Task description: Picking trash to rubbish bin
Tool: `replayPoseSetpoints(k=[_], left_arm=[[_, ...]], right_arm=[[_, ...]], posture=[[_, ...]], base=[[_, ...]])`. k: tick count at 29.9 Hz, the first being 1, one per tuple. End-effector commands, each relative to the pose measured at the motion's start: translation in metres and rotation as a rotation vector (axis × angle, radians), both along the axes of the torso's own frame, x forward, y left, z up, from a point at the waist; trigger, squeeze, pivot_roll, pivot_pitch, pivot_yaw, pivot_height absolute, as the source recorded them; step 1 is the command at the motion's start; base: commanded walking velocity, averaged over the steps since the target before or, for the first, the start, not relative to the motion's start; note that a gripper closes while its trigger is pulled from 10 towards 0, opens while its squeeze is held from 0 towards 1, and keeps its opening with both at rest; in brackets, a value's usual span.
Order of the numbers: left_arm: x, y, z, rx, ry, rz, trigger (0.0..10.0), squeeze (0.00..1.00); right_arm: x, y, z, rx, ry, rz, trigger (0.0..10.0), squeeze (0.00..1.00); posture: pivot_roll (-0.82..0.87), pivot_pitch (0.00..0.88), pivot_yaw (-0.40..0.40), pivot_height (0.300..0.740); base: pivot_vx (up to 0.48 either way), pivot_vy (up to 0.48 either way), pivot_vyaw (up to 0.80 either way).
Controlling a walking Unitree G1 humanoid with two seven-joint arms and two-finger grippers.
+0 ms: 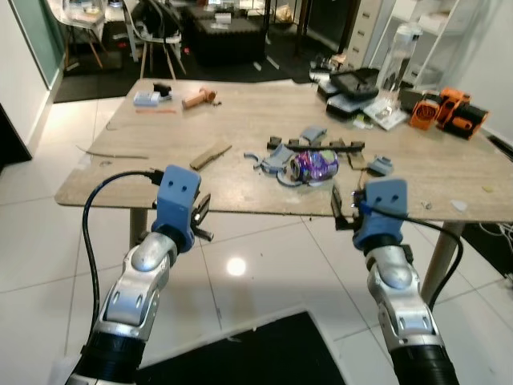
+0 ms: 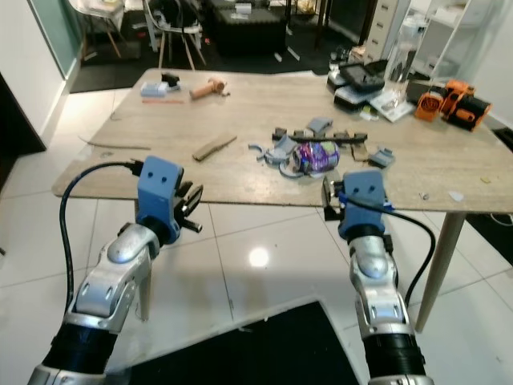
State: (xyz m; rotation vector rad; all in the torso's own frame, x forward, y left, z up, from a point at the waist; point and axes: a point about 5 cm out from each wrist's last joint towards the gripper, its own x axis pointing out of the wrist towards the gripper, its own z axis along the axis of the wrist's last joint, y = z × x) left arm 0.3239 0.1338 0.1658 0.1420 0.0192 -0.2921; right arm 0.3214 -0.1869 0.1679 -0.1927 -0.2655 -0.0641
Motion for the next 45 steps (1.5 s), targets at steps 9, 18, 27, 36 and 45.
replayPoseSetpoints(k=[9, 18, 27, 36, 45], left_arm=[[0.003, -0.001, 0.001, 0.009, -0.001, -0.003, 10.0, 0.0], [0.005, -0.002, 0.003, 0.006, -0.004, -0.01, 10.0, 0.0], [0.006, -0.002, 0.004, 0.01, -0.007, -0.009, 10.0, 0.0], [0.006, -0.001, 0.004, 0.012, -0.007, -0.005, 10.0, 0.0], [0.007, -0.002, 0.003, 0.013, -0.006, -0.01, 10.0, 0.0]], right_arm=[[-0.001, 0.003, 0.001, 0.012, -0.009, 0.017, 10.0, 0.0], [0.0, 0.002, 0.001, 0.019, -0.011, 0.016, 10.0, 0.0], [0.001, 0.007, 0.001, 0.025, -0.012, 0.051, 10.0, 0.0], [-0.001, 0.016, -0.001, -0.034, 0.002, 0.099, 10.0, 0.0], [-0.002, 0.021, -0.006, 0.009, 0.023, 0.132, 10.0, 0.0]], posture=[[-0.05, 0.068, -0.009, 0.74], [-0.05, 0.072, -0.005, 0.74], [-0.05, 0.069, -0.002, 0.74], [-0.05, 0.072, -0.003, 0.74], [-0.05, 0.07, 0.0, 0.74]], base=[[0.324, 0.0, 0.0], [0.323, 0.0, 0.0], [0.323, 0.0, 0.0], [0.323, 0.0, 0.18], [0.324, 0.0, 0.36]])
